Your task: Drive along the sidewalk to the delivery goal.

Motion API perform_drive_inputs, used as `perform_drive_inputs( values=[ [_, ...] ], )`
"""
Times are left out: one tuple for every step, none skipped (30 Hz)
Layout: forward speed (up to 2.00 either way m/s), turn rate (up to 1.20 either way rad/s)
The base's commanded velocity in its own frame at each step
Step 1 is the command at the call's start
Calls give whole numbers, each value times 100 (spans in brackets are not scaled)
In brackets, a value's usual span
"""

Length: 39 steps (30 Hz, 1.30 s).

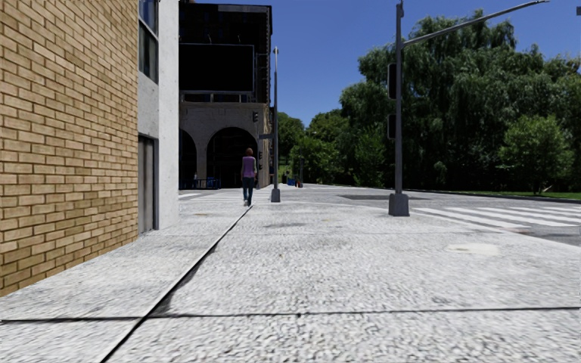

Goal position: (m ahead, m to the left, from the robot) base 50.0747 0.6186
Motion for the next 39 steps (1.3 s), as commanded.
perform_drive_inputs(
  values=[
    [200, 0],
    [200, 0],
    [200, 0],
    [200, 0],
    [200, 0],
    [200, 0],
    [200, 0],
    [200, 0],
    [200, 0],
    [200, 0],
    [200, 0],
    [200, 0],
    [200, 0],
    [200, 0],
    [200, 0],
    [200, 37],
    [200, 84],
    [200, 84],
    [200, 120],
    [200, 120],
    [200, 120],
    [200, 120],
    [200, 81],
    [200, 34],
    [200, 11],
    [200, 0],
    [200, 0],
    [200, 0],
    [200, 0],
    [200, 0],
    [200, 0],
    [200, 0],
    [200, 0],
    [200, 0],
    [200, 0],
    [200, 0],
    [200, 0],
    [200, 0],
    [200, 0]
  ],
)
